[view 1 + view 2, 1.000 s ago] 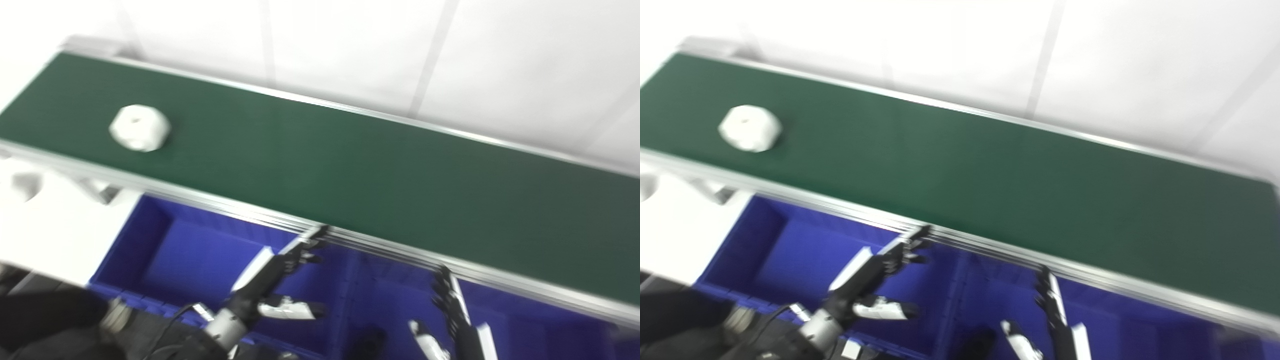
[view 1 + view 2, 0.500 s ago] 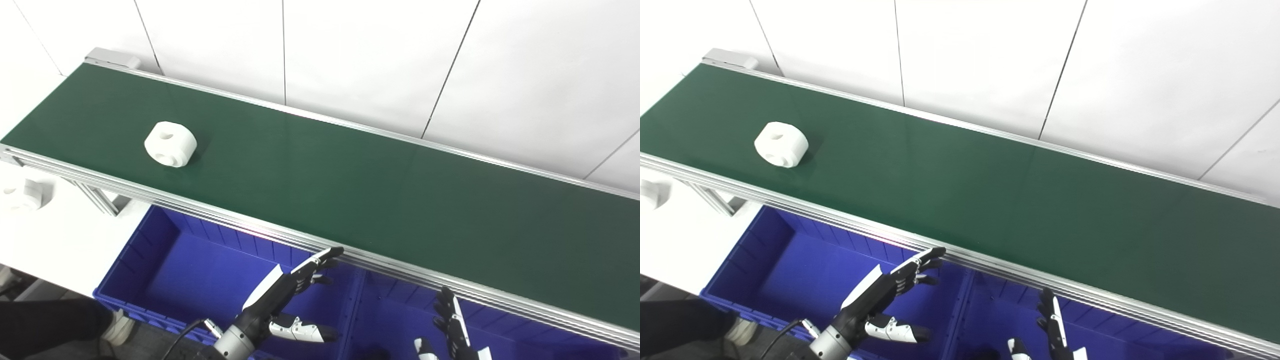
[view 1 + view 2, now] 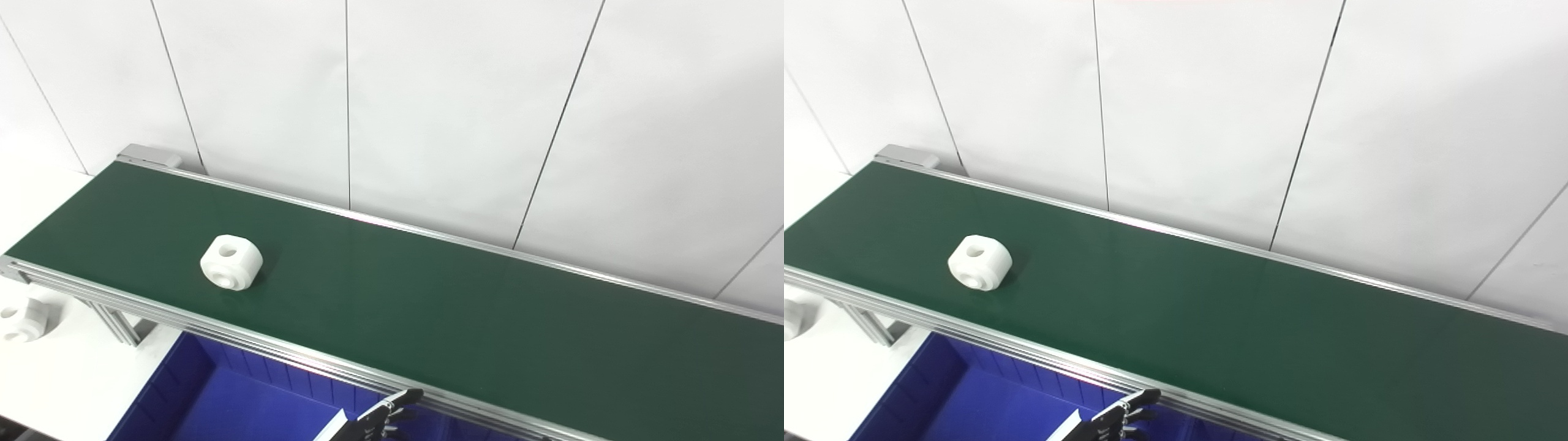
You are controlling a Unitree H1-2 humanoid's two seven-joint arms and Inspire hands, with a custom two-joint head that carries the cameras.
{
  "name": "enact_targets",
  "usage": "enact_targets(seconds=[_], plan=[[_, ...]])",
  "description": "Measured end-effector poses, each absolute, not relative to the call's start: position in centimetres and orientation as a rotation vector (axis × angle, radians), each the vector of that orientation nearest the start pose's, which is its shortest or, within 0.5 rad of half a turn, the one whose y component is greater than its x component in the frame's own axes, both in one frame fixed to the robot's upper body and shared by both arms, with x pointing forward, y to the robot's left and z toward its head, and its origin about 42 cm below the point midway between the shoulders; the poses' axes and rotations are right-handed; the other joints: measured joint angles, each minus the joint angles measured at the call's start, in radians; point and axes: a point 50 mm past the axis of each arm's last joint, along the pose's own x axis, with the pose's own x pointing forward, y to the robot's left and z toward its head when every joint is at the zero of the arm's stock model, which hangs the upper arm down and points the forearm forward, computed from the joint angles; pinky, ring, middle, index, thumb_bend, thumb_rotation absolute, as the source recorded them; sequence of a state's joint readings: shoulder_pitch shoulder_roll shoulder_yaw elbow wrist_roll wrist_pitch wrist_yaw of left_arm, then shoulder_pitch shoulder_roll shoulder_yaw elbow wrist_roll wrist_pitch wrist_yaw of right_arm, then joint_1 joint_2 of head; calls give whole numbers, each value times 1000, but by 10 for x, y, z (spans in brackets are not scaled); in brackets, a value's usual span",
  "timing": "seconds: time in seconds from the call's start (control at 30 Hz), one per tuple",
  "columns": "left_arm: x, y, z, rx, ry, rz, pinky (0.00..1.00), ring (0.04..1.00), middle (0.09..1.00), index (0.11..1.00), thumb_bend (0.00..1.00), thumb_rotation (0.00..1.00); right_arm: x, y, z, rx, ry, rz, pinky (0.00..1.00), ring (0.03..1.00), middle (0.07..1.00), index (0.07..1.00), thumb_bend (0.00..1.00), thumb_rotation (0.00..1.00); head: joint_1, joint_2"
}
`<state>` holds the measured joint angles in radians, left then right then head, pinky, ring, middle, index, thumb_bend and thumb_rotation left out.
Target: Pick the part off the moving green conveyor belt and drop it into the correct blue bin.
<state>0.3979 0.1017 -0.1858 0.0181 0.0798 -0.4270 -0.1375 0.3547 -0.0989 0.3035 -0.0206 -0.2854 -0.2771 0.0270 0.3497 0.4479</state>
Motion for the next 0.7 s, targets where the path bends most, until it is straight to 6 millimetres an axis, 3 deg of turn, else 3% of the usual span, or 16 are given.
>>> enact_targets(seconds=[0.23, 0.37, 0.5, 0.6, 0.7], plan=[[141, 204, 45, 89, -54, -249, 781, 883, 932, 892, 811, 425, 148, -170, 36, -287, 33, 345, 840, 928, 947, 993, 478, 728, -5, 12], [151, 212, 73, 117, -162, -225, 811, 902, 938, 910, 819, 457, 149, -169, 37, -287, 31, 343, 827, 926, 946, 988, 495, 736, -20, 24], [169, 236, 103, 201, -272, -211, 833, 921, 954, 932, 837, 507, 150, -165, 38, -281, 26, 339, 814, 912, 937, 984, 492, 728, -32, 38], [186, 251, 120, 257, -321, -217, 862, 952, 984, 959, 726, 497, 153, -164, 39, -282, 18, 334, 792, 897, 926, 971, 507, 726, -60, 69], [199, 262, 129, 281, -326, -223, 874, 958, 993, 969, 677, 507, 155, -162, 40, -286, 9, 328, 785, 892, 922, 963, 514, 715, -83, 96]])
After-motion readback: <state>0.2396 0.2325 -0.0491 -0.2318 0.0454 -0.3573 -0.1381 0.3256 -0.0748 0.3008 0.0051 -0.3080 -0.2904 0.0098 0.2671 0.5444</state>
